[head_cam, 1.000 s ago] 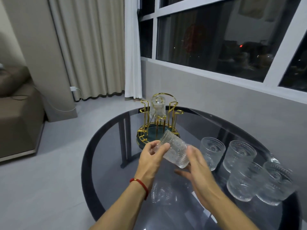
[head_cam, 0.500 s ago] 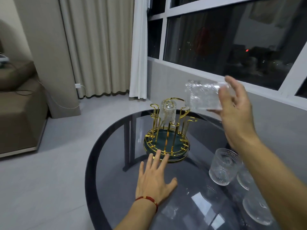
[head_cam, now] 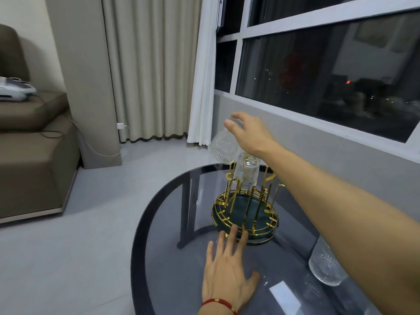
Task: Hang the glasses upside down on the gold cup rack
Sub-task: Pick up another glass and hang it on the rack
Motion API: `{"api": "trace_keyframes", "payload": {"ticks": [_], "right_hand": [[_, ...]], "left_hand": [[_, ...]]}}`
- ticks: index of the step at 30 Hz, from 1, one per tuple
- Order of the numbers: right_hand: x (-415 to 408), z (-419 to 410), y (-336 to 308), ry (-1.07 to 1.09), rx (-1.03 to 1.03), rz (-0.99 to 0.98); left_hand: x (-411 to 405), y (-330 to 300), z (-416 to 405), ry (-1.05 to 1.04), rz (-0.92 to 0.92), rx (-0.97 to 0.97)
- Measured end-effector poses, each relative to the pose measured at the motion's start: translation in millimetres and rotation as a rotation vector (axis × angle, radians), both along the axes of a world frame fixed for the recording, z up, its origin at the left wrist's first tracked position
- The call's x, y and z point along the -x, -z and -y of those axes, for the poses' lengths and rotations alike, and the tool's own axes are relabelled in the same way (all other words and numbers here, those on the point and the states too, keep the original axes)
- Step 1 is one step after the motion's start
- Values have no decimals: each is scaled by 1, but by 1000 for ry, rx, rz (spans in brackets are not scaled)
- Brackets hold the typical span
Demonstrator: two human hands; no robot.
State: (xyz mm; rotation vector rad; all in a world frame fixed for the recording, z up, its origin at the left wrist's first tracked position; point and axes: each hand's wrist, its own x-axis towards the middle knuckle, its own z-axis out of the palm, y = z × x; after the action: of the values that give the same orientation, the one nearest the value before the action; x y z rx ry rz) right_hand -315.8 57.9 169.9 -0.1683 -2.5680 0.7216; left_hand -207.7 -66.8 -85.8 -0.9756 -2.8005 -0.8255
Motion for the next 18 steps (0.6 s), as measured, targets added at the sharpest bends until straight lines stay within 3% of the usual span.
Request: {"api": "trace_keyframes", "payload": {"ticks": [11,18], "right_hand": [[19,-13,24,49,-153,175],[22,-6,37,59,-478,380]], "left_hand": [[2,5,-3,-5,9,-22],[1,3,-4,-10,5,-18]]}}
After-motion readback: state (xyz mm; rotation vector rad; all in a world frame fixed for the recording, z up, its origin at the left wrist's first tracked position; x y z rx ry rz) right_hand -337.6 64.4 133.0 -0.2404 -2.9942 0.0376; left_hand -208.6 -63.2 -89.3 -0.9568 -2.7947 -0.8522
